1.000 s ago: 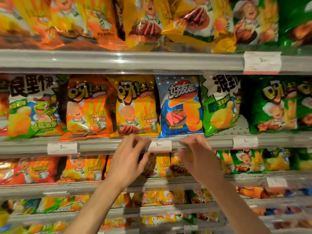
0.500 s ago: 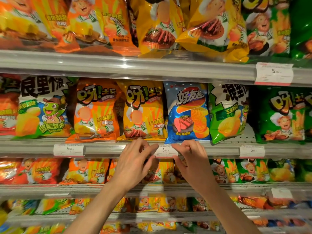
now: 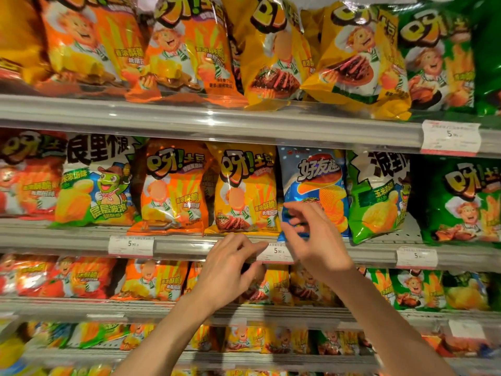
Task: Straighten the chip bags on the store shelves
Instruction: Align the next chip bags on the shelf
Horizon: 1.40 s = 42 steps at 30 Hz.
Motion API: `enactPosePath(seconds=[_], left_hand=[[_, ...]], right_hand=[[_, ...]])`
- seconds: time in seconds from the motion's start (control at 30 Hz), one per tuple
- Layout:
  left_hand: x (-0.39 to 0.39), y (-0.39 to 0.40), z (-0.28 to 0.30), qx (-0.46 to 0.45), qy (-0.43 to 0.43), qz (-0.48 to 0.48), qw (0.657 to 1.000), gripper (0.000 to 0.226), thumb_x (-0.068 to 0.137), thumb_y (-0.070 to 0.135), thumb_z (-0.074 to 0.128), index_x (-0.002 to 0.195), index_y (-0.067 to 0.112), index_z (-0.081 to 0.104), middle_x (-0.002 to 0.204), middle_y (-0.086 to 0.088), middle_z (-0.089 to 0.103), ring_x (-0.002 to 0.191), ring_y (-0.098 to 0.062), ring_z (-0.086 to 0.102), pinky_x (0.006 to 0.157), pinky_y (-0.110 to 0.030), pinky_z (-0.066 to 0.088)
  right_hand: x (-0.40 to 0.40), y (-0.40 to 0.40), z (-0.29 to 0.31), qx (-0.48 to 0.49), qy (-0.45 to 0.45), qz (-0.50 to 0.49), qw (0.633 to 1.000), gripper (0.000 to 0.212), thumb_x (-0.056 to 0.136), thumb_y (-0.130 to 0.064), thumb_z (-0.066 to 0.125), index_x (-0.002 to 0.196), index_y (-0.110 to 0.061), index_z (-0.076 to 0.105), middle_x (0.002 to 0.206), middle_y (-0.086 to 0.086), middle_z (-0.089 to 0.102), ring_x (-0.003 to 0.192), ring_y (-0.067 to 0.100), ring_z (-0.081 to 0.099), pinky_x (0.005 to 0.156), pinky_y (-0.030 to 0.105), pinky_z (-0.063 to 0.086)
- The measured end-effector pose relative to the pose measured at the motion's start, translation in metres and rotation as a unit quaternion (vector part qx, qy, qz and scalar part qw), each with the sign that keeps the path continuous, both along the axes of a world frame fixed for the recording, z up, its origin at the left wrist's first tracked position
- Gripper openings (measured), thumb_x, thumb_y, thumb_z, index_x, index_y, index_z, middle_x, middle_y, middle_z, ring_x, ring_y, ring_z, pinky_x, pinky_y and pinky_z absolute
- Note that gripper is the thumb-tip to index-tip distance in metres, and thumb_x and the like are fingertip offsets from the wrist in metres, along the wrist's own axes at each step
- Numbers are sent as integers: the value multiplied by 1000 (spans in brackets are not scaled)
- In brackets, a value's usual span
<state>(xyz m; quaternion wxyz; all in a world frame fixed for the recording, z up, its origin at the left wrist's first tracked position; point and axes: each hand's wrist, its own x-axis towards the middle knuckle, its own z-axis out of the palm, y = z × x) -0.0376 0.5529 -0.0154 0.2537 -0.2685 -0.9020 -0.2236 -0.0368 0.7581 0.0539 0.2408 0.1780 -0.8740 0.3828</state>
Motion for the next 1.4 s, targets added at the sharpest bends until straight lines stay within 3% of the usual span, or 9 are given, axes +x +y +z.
enactPosePath(seconds=[0.1,0.23,0.37,0.5,0.6,0.77,0.93,1.27,1.4], left_hand=[[1,-1,4,-1,-14,-4,1000,41,93,36,62,133,29,60,96,9,54,93,-14,49,77,-32,46],[4,-2,6,-8,-32,-4,999,44,94,39,58,137,30,58,97,10,53,96,-11,46,81,-29,44],[5,-2,5,-15,-30,-2,999,46,92,35,60,138,29,56,100,9,51,98,-12,45,83,-25,38],[6,-2,5,-17,-34,1,999,48,93,36,59,140,30,54,102,9,51,100,-12,44,84,-22,33],[7,-1,5,-17,-38,2,999,48,94,36,58,141,31,52,103,10,50,101,-10,43,85,-19,29],[6,-1,6,-11,-45,2,999,48,94,37,57,141,32,51,103,11,49,101,-9,42,85,-20,29],[2,-2,4,-1,-46,-1,999,47,94,36,57,141,32,53,101,13,48,101,-7,41,86,-21,31],[5,0,3,9,-42,2,999,46,94,37,58,139,31,55,101,12,50,101,-10,44,88,-27,39],[9,1,1,5,-27,8,1000,46,94,37,58,139,29,55,101,10,51,100,-11,44,87,-26,39]], right_hand=[[-17,-18,25,11,-54,17,998,50,96,-39,63,142,-29,45,136,-6,54,118,8,59,99,33,53],[-40,-42,42,25,-108,-13,994,61,97,-42,59,149,-25,30,144,3,53,119,22,61,96,48,53],[-52,-53,48,28,-124,-21,992,68,100,-35,58,153,-19,19,140,10,54,117,27,59,97,43,51],[-64,-56,55,-40,-165,20,985,81,97,-26,64,158,-21,11,140,4,49,103,16,54,88,30,47],[-73,-55,54,-98,-176,37,979,87,91,-22,73,158,-26,18,149,2,45,126,19,51,100,32,48],[-73,-60,48,-114,-120,21,986,84,88,-21,76,156,-24,27,149,1,45,129,17,50,84,12,47],[-76,-62,44,-84,-115,4,990,86,89,-30,73,158,-25,22,155,5,39,138,24,44,110,42,44],[-67,-62,43,-51,-96,6,994,80,95,-32,66,159,-22,19,156,8,39,143,25,40,116,43,38],[-46,-47,49,-50,-50,17,997,65,96,-30,63,154,-24,32,152,3,44,138,17,45,113,42,42]])
